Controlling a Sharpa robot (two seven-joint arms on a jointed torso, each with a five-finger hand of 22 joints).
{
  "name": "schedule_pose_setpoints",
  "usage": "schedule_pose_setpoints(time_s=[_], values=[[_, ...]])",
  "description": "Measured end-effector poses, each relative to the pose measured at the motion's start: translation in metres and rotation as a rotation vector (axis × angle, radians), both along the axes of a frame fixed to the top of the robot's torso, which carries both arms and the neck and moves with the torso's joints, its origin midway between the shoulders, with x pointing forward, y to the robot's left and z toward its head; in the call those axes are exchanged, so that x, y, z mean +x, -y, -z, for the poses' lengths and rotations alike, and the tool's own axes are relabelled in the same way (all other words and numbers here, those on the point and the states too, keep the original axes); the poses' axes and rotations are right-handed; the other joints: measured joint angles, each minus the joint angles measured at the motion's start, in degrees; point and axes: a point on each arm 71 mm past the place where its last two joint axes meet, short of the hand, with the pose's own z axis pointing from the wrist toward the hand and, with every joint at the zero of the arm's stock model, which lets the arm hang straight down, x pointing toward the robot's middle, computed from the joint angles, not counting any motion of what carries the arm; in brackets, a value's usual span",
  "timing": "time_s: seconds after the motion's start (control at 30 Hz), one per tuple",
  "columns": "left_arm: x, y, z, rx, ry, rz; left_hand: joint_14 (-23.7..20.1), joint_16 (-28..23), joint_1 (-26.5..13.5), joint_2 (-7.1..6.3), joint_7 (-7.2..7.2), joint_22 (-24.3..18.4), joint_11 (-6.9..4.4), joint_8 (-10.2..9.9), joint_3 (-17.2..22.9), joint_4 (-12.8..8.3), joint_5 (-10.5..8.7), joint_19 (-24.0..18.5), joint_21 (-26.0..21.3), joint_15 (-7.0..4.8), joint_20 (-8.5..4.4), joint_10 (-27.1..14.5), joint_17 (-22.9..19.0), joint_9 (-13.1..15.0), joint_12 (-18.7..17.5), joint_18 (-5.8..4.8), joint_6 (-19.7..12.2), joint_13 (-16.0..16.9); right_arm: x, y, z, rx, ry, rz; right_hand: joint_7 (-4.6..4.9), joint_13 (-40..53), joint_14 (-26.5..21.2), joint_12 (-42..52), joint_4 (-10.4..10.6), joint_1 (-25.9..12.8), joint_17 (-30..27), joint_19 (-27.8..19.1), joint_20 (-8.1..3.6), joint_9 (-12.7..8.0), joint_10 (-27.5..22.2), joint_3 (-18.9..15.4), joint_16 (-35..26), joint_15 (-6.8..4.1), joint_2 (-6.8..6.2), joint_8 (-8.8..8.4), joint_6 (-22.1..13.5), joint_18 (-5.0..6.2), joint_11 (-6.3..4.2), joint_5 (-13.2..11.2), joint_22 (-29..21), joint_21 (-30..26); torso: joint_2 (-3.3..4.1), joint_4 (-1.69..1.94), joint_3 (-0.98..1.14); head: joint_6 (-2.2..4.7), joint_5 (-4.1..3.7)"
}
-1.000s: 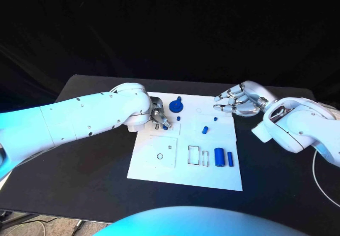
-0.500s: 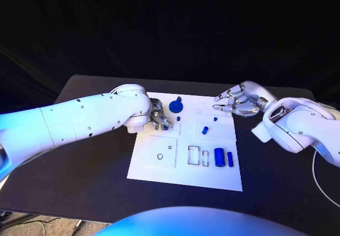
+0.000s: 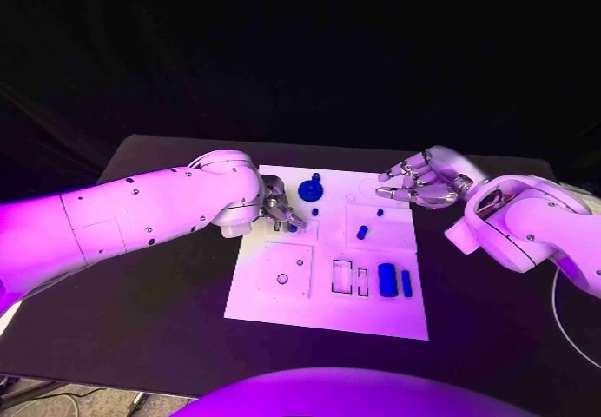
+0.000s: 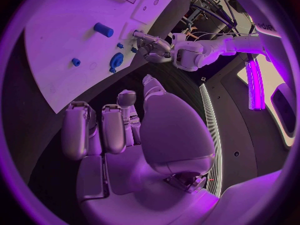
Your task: Assemble the parts on the task board
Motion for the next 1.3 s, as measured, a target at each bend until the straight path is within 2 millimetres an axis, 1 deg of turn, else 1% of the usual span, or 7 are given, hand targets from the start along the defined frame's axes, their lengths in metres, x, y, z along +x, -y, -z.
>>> schedule_pose_setpoints(time_s=[0.13,0.2,0.4,0.53,0.6,0.87,1.3], values=[[-0.001,-0.002,-0.01,-0.018,0.015,0.0,0.0,0.0,0.0,0.0,0.14,0.0,0.0,0.0,-1.91,0.86,-1.63,0.0,0.0,0.0,0.0,0.0,0.0,-0.07,0.0,0.0,0.13,-0.02,0.0,0.001,0.001,-0.001,-0.002,0.002,0.0,0.0,0.0,0.0,0.0,0.0,0.0,0.0,0.0,0.0,0.0,0.0,0.0,0.0,0.0,0.0,0.0,0.0,0.0,0.0,0.0,0.0,-0.01,-0.01,-0.01,0.15,0.01],[0.0,-0.002,-0.018,-0.03,0.027,-0.001,0.0,0.0,0.34,0.31,0.14,0.0,0.0,-0.2,-3.37,1.48,-4.02,0.0,-0.01,0.0,0.0,-0.01,0.0,-0.07,-0.01,0.0,0.13,-0.38,0.0,0.001,0.002,-0.001,-0.003,0.003,0.0,0.0,0.0,0.0,0.0,0.0,0.0,0.0,0.0,0.0,0.0,0.0,0.0,0.0,0.0,0.0,0.0,0.0,0.0,0.0,0.0,0.0,-0.02,-0.01,-0.01,0.29,0.03],[0.011,-0.01,-0.05,-0.048,0.081,-0.02,0.0,0.0,2.37,0.5,0.9,0.0,0.94,-1.02,-7.77,3.38,-8.19,0.0,-3.23,0.0,0.0,-3.34,-0.01,-0.35,-4.32,0.0,-1.93,-5.25,0.001,0.002,0.003,-0.002,-0.006,0.006,0.0,-0.07,0.0,0.0,-0.31,0.0,-0.01,0.0,0.0,0.0,-0.11,-0.31,0.0,0.0,0.0,0.0,0.0,0.0,-0.11,0.0,-0.11,-0.21,0.0,-0.03,0.06,0.7,-0.05],[0.024,-0.019,-0.07,-0.042,0.113,-0.046,-0.02,0.0,6.72,1.53,2.64,-0.01,2.31,-3.3,-8.58,2.94,-6.41,-0.31,-6.51,0.92,0.31,-10.1,-0.01,-1.31,-13.29,0.01,-5.48,-15.64,0.001,0.001,0.004,-0.002,-0.006,0.006,0.0,-0.11,0.0,0.0,-0.31,0.31,-0.01,0.0,0.0,0.0,-0.39,-0.31,-0.21,0.0,0.3,0.0,0.0,0.0,0.03,0.11,-0.11,-0.21,0.08,-0.1,0.07,1.08,-0.13],[0.033,-0.024,-0.075,-0.033,0.118,-0.065,0.09,0.0,8.4,2.17,3.37,-0.01,3.07,-4.63,-8.44,2.81,-6.14,-0.77,-7.63,1.36,0.77,-11.9,-0.01,-2.07,-15.43,0.0,-7.01,-17.98,0.001,0.001,0.004,-0.002,-0.006,0.006,0.0,-0.11,0.0,0.0,-0.47,0.33,-0.01,0.0,0.0,0.0,-0.39,-0.47,-0.21,0.0,0.32,0.0,0.0,0.0,0.03,0.56,-0.11,-0.21,0.12,-0.1,0.07,1.22,-0.18],[0.064,-0.031,-0.074,0.009,0.094,-0.122,0.09,0.0,8.75,2.41,3.82,-0.01,3.45,-5.15,-8.99,3.35,-6.14,-0.64,-7.89,1.76,1.06,-12.28,-0.02,-2.69,-15.81,0.0,-7.47,-18.82,0.001,-0.001,0.004,0.0,-0.006,0.003,0.0,-0.23,0.0,0.0,-0.47,0.54,-0.02,0.0,0.0,0.0,-0.39,-0.47,-0.21,0.0,0.53,0.0,0.0,0.0,0.03,1.15,-0.11,-0.21,0.17,-0.02,-0.04,1.87,-0.53],[0.081,-0.033,-0.06,0.072,0.019,-0.124,0.09,0.0,8.33,2.83,3.11,-0.01,2.85,-4.64,-10.89,3.83,-6.15,-0.22,-6.52,1.76,1.46,-10.42,-0.02,-2.76,-13.92,0.0,-5.49,-17.68,0.001,-0.003,0.004,0.003,-0.005,-0.002,0.0,-0.23,0.0,0.0,-0.64,0.84,-0.02,0.0,0.0,0.0,-0.38,-0.63,-0.21,0.0,0.83,0.0,0.0,0.0,0.04,1.47,-0.1,-0.21,0.46,-0.19,-0.23,2.18,-0.27]])
